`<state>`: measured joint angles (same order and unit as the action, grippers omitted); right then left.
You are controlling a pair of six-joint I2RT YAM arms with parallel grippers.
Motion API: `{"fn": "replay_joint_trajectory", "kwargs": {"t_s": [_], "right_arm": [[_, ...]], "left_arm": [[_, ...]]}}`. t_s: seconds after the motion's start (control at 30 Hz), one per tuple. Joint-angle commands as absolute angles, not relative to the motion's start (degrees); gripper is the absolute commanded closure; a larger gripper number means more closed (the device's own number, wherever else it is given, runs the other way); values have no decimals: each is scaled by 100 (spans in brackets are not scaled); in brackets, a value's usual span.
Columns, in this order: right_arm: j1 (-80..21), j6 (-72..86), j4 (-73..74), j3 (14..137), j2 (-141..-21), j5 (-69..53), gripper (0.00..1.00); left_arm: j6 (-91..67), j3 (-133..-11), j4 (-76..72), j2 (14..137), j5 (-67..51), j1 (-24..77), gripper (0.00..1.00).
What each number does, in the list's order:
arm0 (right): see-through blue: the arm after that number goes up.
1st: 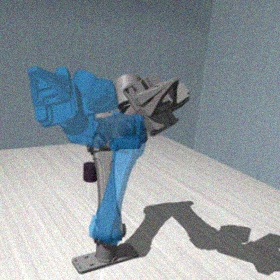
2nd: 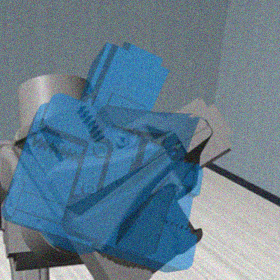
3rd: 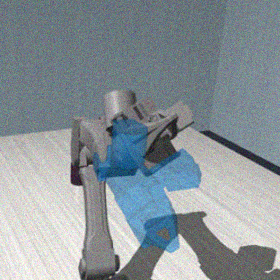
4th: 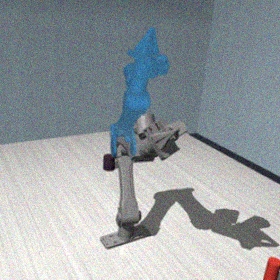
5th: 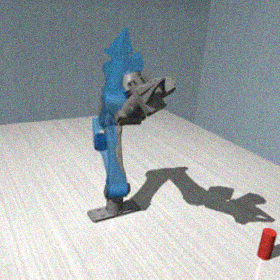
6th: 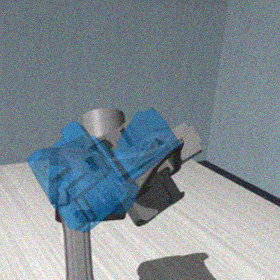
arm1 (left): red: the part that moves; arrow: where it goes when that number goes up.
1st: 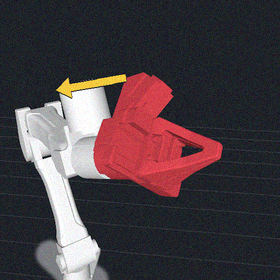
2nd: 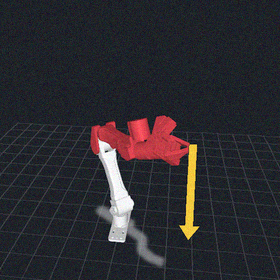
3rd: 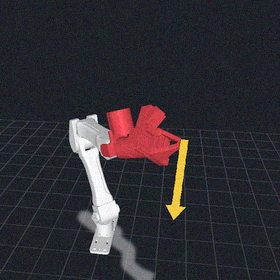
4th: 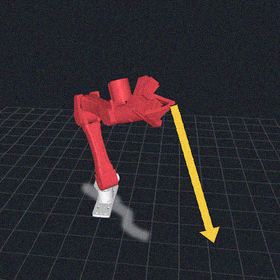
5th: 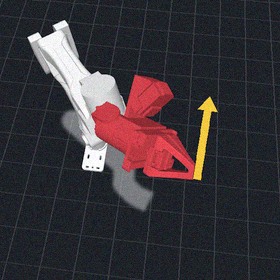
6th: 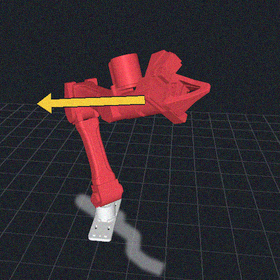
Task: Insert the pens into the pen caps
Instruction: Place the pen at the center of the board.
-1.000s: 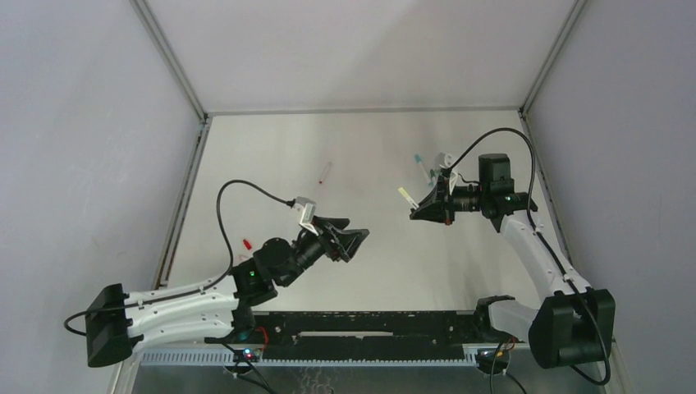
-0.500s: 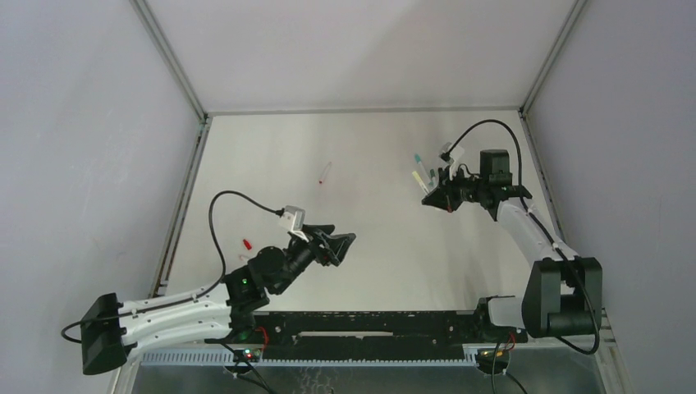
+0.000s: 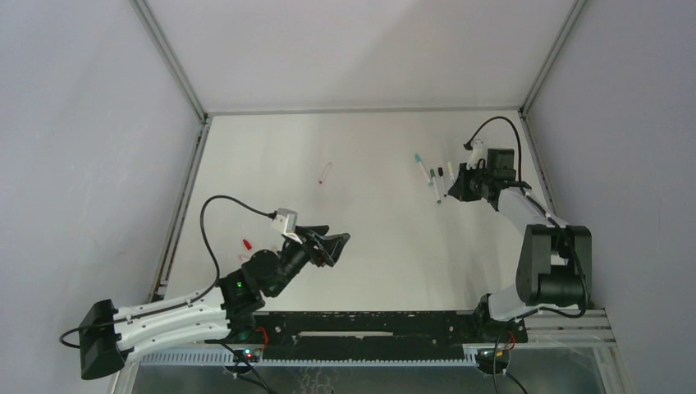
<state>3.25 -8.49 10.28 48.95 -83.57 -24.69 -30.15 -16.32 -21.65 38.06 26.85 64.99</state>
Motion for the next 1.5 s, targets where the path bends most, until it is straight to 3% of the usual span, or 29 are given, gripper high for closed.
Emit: {"fn": "replay_joint_trajectory", "kwargs": {"t_s": [0.0, 0.43, 0.87, 1.2, 1.47], "right_arm": [[545, -229, 1003, 5342, -8808, -1841, 85], [839, -26, 1603, 5956, -10026, -1967, 82], [883, -26, 1784, 6097, -10194, -2154, 64], [1010, -170, 2018, 6144, -9396, -2515, 61], [1002, -539, 2405, 6144, -8086, -3679, 61]], "left_arm": [[-3100, -1436, -2148, 3644, 2812, 6434, 23], [-3129, -1437, -2126, 3658, 2854, 6407, 23], [-3134, -1556, -2004, 3748, 2859, 6373, 23], [-3165, -1676, -1546, 3679, 3055, 6342, 22], [-3477, -1606, -1050, 3560, 3483, 6186, 21]]}}
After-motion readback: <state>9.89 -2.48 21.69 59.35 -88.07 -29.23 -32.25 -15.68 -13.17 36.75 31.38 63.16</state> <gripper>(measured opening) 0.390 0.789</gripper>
